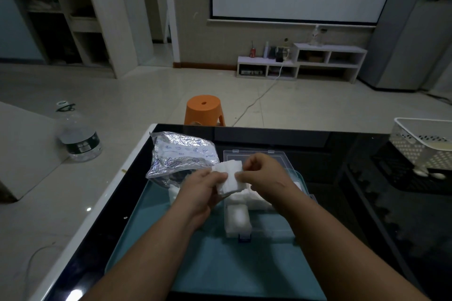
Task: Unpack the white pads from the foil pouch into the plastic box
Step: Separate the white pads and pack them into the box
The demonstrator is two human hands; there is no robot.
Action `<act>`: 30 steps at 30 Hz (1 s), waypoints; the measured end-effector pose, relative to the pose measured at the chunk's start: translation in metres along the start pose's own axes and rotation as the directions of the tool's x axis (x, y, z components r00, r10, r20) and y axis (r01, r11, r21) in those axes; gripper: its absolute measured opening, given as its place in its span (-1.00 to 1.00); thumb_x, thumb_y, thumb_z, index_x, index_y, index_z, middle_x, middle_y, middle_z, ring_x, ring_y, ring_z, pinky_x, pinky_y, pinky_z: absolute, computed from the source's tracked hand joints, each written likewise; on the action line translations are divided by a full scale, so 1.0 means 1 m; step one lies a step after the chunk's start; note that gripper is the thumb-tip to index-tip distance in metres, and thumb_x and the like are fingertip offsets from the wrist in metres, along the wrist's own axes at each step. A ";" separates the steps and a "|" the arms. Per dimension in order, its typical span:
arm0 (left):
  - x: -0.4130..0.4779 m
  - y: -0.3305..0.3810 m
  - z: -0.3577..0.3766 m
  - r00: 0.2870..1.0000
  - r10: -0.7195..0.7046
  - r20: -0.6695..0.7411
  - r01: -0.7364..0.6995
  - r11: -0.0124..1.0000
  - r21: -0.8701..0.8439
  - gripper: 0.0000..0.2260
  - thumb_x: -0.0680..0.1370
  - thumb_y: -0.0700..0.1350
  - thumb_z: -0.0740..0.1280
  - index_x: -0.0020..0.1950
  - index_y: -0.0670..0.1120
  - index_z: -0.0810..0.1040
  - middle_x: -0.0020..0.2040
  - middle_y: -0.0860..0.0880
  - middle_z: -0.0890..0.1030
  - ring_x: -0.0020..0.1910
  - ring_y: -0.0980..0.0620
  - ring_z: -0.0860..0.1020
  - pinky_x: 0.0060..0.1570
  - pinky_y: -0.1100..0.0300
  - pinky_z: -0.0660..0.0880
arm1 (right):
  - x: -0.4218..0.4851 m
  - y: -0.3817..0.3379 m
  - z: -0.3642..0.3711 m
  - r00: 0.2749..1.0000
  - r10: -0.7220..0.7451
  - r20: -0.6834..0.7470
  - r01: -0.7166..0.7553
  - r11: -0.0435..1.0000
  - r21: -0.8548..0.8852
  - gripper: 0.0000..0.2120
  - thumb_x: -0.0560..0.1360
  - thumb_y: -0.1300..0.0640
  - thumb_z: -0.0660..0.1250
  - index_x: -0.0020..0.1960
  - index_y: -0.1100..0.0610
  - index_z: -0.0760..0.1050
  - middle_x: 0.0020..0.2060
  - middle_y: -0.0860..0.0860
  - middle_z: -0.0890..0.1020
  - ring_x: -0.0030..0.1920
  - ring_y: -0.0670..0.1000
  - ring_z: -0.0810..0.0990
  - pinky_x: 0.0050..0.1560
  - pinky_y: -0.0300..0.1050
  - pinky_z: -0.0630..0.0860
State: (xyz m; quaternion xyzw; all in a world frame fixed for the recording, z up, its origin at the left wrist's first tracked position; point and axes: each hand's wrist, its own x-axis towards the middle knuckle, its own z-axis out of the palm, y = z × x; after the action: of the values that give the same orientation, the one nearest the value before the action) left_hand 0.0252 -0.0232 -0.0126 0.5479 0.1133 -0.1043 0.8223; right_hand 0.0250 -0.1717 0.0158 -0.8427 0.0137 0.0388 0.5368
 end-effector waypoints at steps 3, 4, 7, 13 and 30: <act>0.002 -0.003 -0.001 1.000 0.014 -0.013 -0.013 0.997 0.070 -0.78 0.47 -0.32 0.40 0.10 -0.20 0.56 -0.02 -0.21 0.66 -0.14 -0.12 0.64 -0.19 0.11 0.58 | 0.001 0.003 -0.005 0.995 0.080 0.065 -0.085 0.994 0.063 -0.93 0.50 0.22 0.37 -0.10 0.14 0.48 -0.05 0.13 0.62 -0.01 0.15 0.63 0.03 0.07 0.61; 0.003 -0.004 -0.002 1.000 0.011 -0.022 -0.009 0.997 0.081 -0.71 0.45 -0.31 0.43 0.15 -0.19 0.54 0.02 -0.21 0.66 -0.12 -0.12 0.64 -0.17 0.10 0.58 | 0.001 0.003 -0.006 0.992 0.099 0.080 -0.105 0.991 0.077 -0.94 0.51 0.22 0.37 -0.09 0.16 0.49 -0.04 0.14 0.62 0.00 0.15 0.63 0.04 0.08 0.61; 0.002 -0.006 0.000 1.000 -0.013 0.006 0.013 0.997 0.080 -0.73 0.45 -0.31 0.43 0.12 -0.17 0.52 -0.02 -0.18 0.65 -0.18 -0.08 0.65 -0.26 0.13 0.59 | 0.001 0.004 -0.012 0.976 0.162 0.147 -0.180 0.976 0.118 -0.94 0.52 0.22 0.35 -0.07 0.17 0.48 -0.05 0.15 0.62 -0.04 0.12 0.62 0.01 0.01 0.61; -0.006 -0.010 0.014 0.999 0.033 -0.013 -0.030 0.983 0.181 -0.71 0.44 -0.36 0.45 0.06 -0.19 0.43 -0.13 -0.18 0.60 -0.36 -0.03 0.62 -0.38 0.15 0.59 | -0.003 0.011 -0.031 0.952 0.232 0.198 -0.260 0.958 0.124 -0.86 0.51 0.24 0.35 0.04 0.25 0.47 -0.02 0.19 0.62 -0.22 0.05 0.63 -0.21 -0.14 0.60; -0.010 -0.041 0.034 0.968 0.230 0.104 -0.181 0.346 0.921 -0.80 0.40 0.00 0.48 -0.33 0.06 0.49 -0.28 0.12 0.60 -0.19 0.08 0.60 -0.08 0.09 0.58 | -0.006 0.039 -0.038 0.906 0.400 0.141 -0.321 0.864 -0.388 -0.95 0.48 0.26 0.39 -0.14 0.21 0.53 -0.21 0.12 0.61 -0.21 0.05 0.63 -0.04 -0.02 0.67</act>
State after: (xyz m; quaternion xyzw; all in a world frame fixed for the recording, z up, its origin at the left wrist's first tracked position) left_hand 0.0061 -0.0695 -0.0331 0.9246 -0.0160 -0.0338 0.3790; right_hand 0.0188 -0.2225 -0.0032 -0.8985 0.1060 0.2325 0.3569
